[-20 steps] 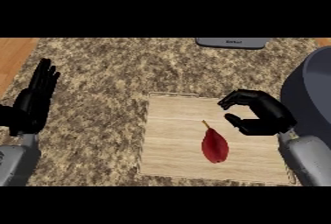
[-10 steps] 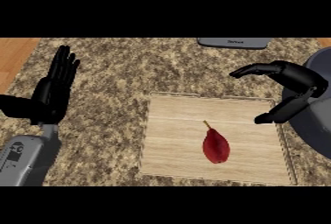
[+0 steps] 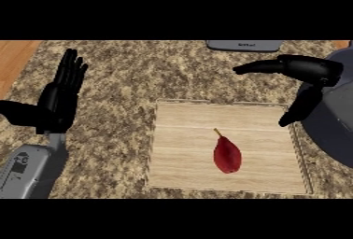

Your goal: Pick the pear from the tray and place it in the pot

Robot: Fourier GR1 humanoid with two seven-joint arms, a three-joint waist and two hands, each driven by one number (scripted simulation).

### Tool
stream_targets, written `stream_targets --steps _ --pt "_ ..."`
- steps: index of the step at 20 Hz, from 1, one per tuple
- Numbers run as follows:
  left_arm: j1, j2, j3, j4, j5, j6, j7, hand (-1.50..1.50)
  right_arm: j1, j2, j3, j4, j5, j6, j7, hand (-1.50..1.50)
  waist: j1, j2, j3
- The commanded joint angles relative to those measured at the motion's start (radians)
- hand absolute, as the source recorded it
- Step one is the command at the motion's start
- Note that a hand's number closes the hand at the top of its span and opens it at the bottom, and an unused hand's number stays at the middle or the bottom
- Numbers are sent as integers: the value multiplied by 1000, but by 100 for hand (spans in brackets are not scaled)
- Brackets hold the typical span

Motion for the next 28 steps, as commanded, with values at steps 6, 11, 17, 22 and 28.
stream_targets --steps 6,11,17,22,28 --pt "41 -13 -1 -70 -17 26 48 0 -129 62 159 32 143 123 -56 -150 -29 -11 -2" --pt "22 -4 45 -21 -14 3 28 0 -83 132 210 13 187 88 27 -150 -46 -12 -2" --pt "21 -17 36 -60 -44 16 65 0 -53 143 239 41 247 99 33 -150 -47 -12 -1" --pt "63 -20 64 -44 -48 -16 20 0 32 150 228 -73 254 92 52 -150 -57 -16 -2" --pt "44 -19 80 -89 -60 -1 96 0 12 187 188 -80 273 113 43 -150 -55 -17 -2"
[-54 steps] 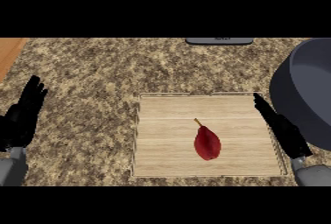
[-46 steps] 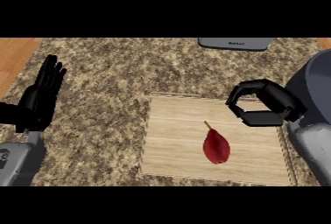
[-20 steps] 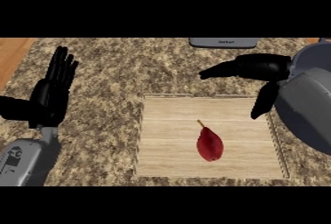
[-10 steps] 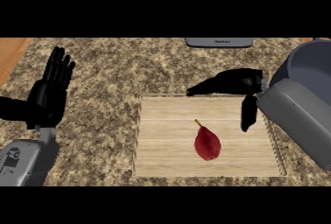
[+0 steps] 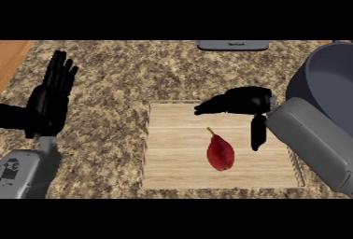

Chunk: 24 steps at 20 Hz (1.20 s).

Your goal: Pick the pear from the tray and place it in the pot

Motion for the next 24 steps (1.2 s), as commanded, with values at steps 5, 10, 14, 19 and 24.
stream_targets --steps 5,10,14,19,24 --pt "-23 -32 24 76 -36 -30 -55 0 49 92 -12 48 141 -35 -33 -150 -2 2 0" --pt "-25 -16 63 20 -22 -46 15 0 96 93 -42 32 213 -21 -15 -150 -4 0 0" --pt "29 -17 71 9 -23 -90 -18 0 111 152 -63 40 249 -9 -2 -150 -1 0 0" --pt "-26 -33 81 26 -45 -72 15 0 178 215 -45 67 329 -87 -41 -150 -4 0 0" --pt "16 -42 86 -15 -60 -77 17 0 199 256 -69 69 355 -47 -32 -150 -2 -1 0"
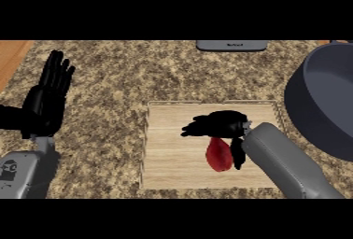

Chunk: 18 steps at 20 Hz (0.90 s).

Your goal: Pick the pear from the tray and place it in the pot

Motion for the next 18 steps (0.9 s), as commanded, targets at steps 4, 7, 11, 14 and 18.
stream_targets --steps 4,7,11,14,18 --pt "-31 -43 -23 37 -49 33 -23 0 53 44 87 -24 58 -49 -155 150 -3 7 4" --pt "16 -6 8 -51 -2 -2 41 0 67 69 70 -9 70 -110 -166 150 9 4 4" --pt "27 -21 15 -13 -13 -14 -16 0 86 34 56 -75 87 -74 -165 150 -1 4 3" --pt "2 -23 3 -26 -35 9 34 0 144 46 69 -93 123 -145 -154 150 -3 3 3" --pt "31 -33 16 9 -39 -22 -35 0 129 27 -25 -223 138 -130 -86 150 -6 4 3"
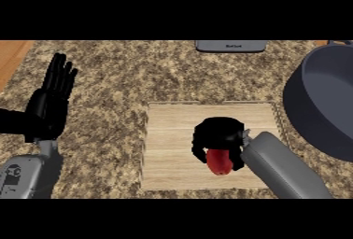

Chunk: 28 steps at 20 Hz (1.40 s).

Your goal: Pick the pear from the tray and place it in the pot

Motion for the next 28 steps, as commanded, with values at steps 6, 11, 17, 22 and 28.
stream_targets --steps 6,11,17,22,28 --pt "38 9 39 3 -6 21 -1 0 331 96 -9 -322 118 -214 397 150 -88 -12 9" --pt "60 30 58 2 0 7 -6 0 522 117 -16 -576 204 -342 598 150 -99 -13 8" --pt "88 -2 29 -54 0 14 4 0 688 66 -103 -930 299 -423 788 150 -70 -8 9" --pt "0 -23 10 14 -27 30 -9 0 764 54 -213 -1182 303 -450 857 150 -51 8 9" --pt "10 -1 43 12 6 -13 -24 0 833 -18 -559 -1327 66 -433 839 150 -22 13 11"
